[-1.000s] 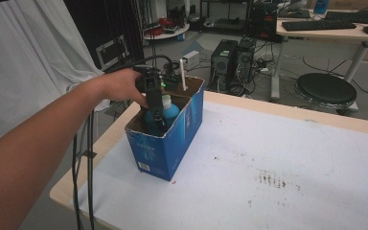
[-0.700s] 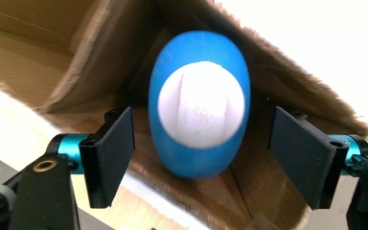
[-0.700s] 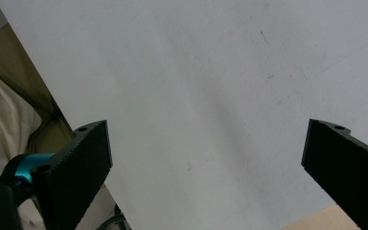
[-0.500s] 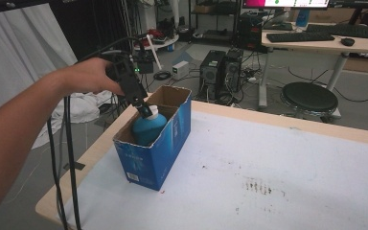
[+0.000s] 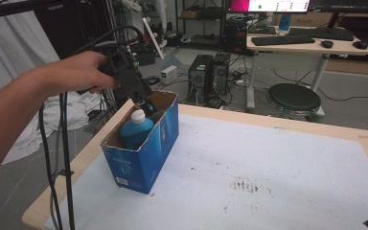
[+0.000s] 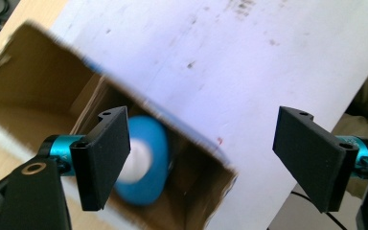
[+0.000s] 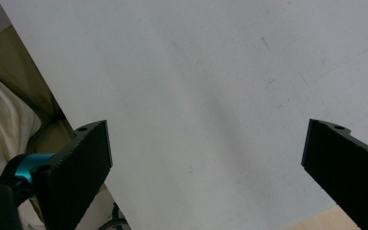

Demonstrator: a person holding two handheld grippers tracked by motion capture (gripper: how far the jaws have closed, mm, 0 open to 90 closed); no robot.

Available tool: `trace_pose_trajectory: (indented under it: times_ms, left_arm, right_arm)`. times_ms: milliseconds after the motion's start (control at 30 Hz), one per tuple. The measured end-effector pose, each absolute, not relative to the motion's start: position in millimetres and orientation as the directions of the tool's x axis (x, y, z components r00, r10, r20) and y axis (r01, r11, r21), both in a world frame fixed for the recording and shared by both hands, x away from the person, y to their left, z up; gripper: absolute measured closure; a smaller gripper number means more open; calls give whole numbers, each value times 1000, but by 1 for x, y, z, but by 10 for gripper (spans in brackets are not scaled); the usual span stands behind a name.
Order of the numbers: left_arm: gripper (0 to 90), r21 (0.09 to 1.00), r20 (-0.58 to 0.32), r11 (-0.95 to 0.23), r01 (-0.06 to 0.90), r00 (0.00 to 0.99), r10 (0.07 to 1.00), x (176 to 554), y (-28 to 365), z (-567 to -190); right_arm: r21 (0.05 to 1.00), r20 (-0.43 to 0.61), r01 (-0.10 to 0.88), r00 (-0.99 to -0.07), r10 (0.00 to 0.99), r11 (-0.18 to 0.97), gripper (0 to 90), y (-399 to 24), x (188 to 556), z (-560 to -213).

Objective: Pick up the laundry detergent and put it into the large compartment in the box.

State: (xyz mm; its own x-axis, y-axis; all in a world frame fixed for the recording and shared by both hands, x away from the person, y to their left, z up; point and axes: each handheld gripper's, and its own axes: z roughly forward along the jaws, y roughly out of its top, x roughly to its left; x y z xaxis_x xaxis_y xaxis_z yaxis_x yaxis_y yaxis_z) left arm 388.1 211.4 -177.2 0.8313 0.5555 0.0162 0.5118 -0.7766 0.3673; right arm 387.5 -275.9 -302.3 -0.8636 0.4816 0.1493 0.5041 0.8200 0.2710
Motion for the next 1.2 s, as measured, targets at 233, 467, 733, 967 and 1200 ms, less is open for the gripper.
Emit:
trace_pose_trajectory:
  times_ms: [233, 467, 733, 967, 1200]
  left_arm:
    - [138, 334, -12, -829, 449, 881, 472, 396, 162, -192]
    - [62, 311, -29, -868, 388, 916, 399, 404, 123, -216]
    - [16, 300, 7, -882, 364, 923, 384, 411, 101, -232]
    - [17, 280, -42, -892, 354, 933, 357, 417, 75, -246]
    - [17, 285, -44, -899, 332, 942, 333, 420, 50, -256]
  right_arm:
    - [274, 144, 505, -863, 485, 818, 24, -275, 386, -301]
    - [282, 140, 502, -865, 483, 818, 24, -273, 384, -301]
    - [287, 142, 501, -865, 481, 816, 23, -273, 384, -302]
    - [301, 139, 505, -862, 487, 809, 24, -275, 385, -301]
    - [310, 136, 508, -860, 492, 803, 23, -273, 385, -301]
